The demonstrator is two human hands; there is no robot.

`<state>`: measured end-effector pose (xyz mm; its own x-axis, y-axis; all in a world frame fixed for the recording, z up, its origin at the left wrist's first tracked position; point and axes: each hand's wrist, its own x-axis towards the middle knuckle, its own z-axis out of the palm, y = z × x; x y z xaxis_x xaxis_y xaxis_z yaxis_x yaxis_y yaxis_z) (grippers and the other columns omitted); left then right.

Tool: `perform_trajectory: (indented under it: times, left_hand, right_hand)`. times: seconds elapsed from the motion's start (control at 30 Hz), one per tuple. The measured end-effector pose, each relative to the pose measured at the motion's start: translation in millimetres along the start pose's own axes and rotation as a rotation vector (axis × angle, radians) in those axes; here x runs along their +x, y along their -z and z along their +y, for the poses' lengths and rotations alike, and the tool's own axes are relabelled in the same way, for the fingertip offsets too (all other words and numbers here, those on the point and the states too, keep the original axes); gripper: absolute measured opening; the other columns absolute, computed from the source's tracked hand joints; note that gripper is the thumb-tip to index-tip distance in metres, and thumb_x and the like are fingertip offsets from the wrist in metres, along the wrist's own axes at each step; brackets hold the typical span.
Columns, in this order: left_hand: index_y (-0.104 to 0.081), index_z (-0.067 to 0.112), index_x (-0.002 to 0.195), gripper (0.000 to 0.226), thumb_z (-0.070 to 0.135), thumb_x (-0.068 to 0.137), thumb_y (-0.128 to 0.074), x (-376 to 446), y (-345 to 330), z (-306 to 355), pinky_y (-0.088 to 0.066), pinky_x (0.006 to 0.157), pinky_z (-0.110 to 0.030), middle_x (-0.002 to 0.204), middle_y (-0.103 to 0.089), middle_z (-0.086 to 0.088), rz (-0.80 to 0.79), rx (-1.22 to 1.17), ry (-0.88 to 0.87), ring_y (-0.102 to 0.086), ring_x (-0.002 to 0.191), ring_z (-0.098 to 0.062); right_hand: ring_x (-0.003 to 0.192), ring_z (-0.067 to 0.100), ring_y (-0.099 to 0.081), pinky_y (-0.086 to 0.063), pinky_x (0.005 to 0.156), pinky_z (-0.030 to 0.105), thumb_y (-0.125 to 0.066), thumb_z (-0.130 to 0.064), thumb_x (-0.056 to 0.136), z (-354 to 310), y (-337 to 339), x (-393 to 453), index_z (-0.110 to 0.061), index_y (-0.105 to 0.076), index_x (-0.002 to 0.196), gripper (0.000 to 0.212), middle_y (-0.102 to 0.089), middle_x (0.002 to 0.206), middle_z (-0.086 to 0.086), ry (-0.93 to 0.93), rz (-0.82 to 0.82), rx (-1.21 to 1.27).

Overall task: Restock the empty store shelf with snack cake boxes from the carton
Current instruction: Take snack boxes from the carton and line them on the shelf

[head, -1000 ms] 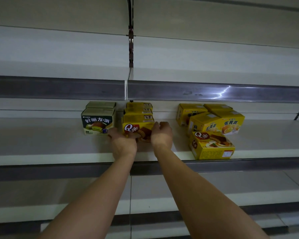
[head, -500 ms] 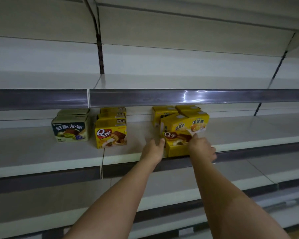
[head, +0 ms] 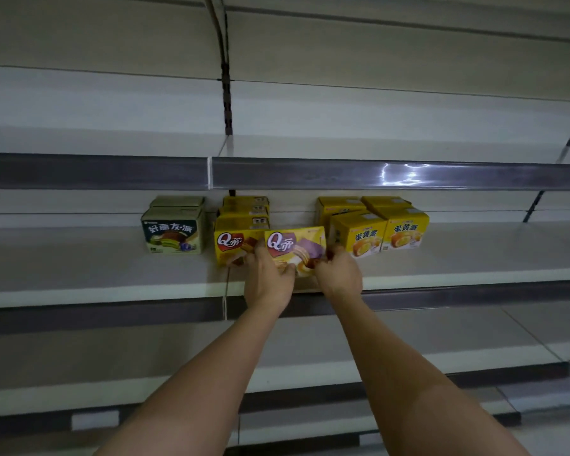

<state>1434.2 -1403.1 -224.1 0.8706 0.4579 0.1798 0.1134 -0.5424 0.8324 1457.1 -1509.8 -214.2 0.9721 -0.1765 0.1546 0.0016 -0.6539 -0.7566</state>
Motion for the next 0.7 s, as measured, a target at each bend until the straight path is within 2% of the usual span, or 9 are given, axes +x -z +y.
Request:
perform_trajectory:
  times: [0.07, 0.13, 0.23, 0.4, 0.5, 0.6, 0.7]
  left_hand:
    - [-0.025, 0.022, 0.146, 0.078, 0.017, 0.082, -0.071, 5, 13, -14, -0.047, 0.089, -0.042, 0.139, -0.036, -0.008, 0.038, 0.027, 0.019, -0.048, 0.122, -0.031]
    - [-0.024, 0.023, 0.147, 0.083, 0.012, 0.08, -0.072, 8, 28, -30, -0.047, 0.083, -0.04, 0.136, -0.035, -0.008, 0.053, 0.059, 0.039, -0.05, 0.118, -0.031]
    - [-0.031, 0.019, 0.142, 0.077, 0.006, 0.079, -0.071, 10, 46, -48, -0.046, 0.078, -0.036, 0.133, -0.038, -0.009, 0.093, 0.095, 0.029, -0.052, 0.115, -0.03]
    - [-0.035, 0.018, 0.138, 0.07, 0.003, 0.08, -0.07, 25, 58, -62, -0.045, 0.076, -0.034, 0.132, -0.04, -0.01, 0.136, 0.012, 0.063, -0.053, 0.113, -0.029]
    - [-0.037, 0.02, 0.135, 0.069, 0.0, 0.078, -0.07, 39, 59, -64, -0.05, 0.083, -0.039, 0.129, -0.044, -0.012, 0.127, -0.046, 0.09, -0.054, 0.112, -0.031]
    - [-0.034, 0.018, 0.131, 0.069, -0.002, 0.076, -0.071, 47, 57, -64, -0.053, 0.087, -0.047, 0.123, -0.052, -0.013, 0.086, -0.111, 0.089, -0.057, 0.111, -0.031]
    - [-0.03, 0.018, 0.137, 0.074, 0.002, 0.078, -0.072, 48, 54, -66, -0.051, 0.091, -0.049, 0.125, -0.051, -0.013, 0.05, -0.152, 0.108, -0.055, 0.115, -0.032]
  right_hand:
    - [0.099, 0.03, -0.06, -0.039, 0.072, 0.03, -0.056, -0.018, 0.089, -14, -13, -9, -0.013, -0.056, 0.112, 0.024, -0.064, 0.104, 0.009, 0.036, -0.052, -0.03]
    - [0.099, 0.029, -0.058, -0.044, 0.074, 0.033, -0.057, -0.019, 0.087, -22, -25, -18, -0.013, -0.052, 0.112, 0.026, -0.062, 0.104, 0.01, 0.095, -0.094, -0.091]
    - [0.102, 0.029, -0.056, -0.044, 0.077, 0.034, -0.061, -0.022, 0.086, -28, -40, -23, -0.012, -0.049, 0.115, 0.032, -0.06, 0.106, 0.012, 0.173, -0.148, -0.196]
    - [0.1, 0.03, -0.06, -0.041, 0.068, 0.029, -0.064, -0.015, 0.087, -37, -61, -25, -0.008, -0.048, 0.107, 0.027, -0.063, 0.108, 0.012, 0.197, -0.225, -0.039]
    - [0.097, 0.03, -0.06, -0.04, 0.067, 0.029, -0.062, -0.012, 0.087, -41, -66, -22, -0.009, -0.046, 0.099, 0.02, -0.062, 0.104, 0.013, 0.168, -0.205, 0.006]
    - [0.099, 0.032, -0.059, -0.04, 0.07, 0.029, -0.056, -0.009, 0.09, -44, -66, -19, -0.004, -0.05, 0.107, 0.019, -0.062, 0.107, 0.015, 0.173, -0.192, -0.024]
    - [0.095, 0.029, -0.058, -0.041, 0.071, 0.029, -0.054, -0.007, 0.09, -42, -68, -15, -0.004, -0.053, 0.11, 0.02, -0.062, 0.108, 0.015, 0.13, -0.194, 0.007]
